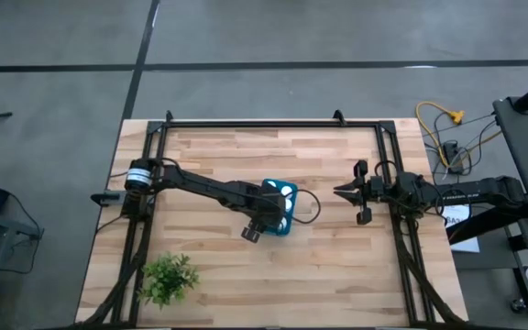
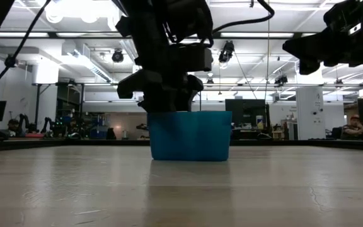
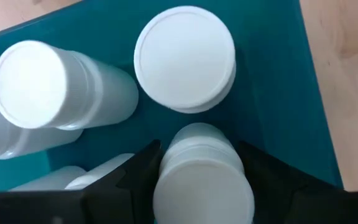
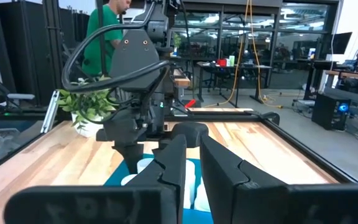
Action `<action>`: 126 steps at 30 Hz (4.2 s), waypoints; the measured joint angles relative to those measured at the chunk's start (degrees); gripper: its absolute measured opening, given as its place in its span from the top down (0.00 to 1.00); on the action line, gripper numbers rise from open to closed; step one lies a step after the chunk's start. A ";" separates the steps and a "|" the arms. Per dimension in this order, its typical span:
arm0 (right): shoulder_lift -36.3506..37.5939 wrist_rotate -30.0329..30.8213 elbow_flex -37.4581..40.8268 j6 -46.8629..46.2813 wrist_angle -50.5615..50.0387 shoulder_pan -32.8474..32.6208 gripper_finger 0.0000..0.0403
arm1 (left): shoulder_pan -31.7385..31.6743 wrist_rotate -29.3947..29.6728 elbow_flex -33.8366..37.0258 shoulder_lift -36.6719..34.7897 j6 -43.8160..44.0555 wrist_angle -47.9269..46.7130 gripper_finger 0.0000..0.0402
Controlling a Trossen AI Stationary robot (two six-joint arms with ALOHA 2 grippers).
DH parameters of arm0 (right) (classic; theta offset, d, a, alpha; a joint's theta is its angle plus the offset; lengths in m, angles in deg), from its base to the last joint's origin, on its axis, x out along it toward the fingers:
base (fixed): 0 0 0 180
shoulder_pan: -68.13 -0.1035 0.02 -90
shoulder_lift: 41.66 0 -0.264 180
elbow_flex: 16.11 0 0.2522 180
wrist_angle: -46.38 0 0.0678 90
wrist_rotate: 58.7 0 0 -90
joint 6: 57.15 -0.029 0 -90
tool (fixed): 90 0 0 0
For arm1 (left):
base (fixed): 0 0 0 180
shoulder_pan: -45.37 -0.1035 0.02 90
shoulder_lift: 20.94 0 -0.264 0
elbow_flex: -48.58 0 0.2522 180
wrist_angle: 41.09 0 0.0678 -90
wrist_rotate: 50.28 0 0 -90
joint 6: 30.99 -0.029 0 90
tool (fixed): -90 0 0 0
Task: Pick and place pill bottles into a basket
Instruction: Put the medicine bottle into the blue bin, then return to Home Position
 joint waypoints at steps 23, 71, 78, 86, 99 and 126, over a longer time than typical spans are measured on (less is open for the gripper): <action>0.02 0.02 0.00 0.02 -0.07 0.02 0.90 | -0.17 0.63 -0.87 -0.60 4.54 -2.75 0.51; 0.02 0.00 0.00 0.35 -0.78 0.02 0.90 | -0.31 -1.68 24.18 -27.23 9.07 27.77 0.39; 0.00 -0.02 0.00 0.17 -0.57 0.02 0.90 | -0.68 3.02 30.56 -34.09 9.09 31.96 0.39; 0.00 -0.02 0.00 0.00 -0.50 0.01 0.90 | -0.96 3.76 39.07 -41.56 9.14 40.09 0.39; 0.02 -0.04 0.00 0.18 -0.48 0.02 0.91 | -3.96 3.91 51.74 -55.23 11.00 49.87 0.39; 0.02 -0.02 0.00 0.44 -0.80 0.00 0.90 | -3.96 3.85 70.51 -83.72 10.08 66.39 0.39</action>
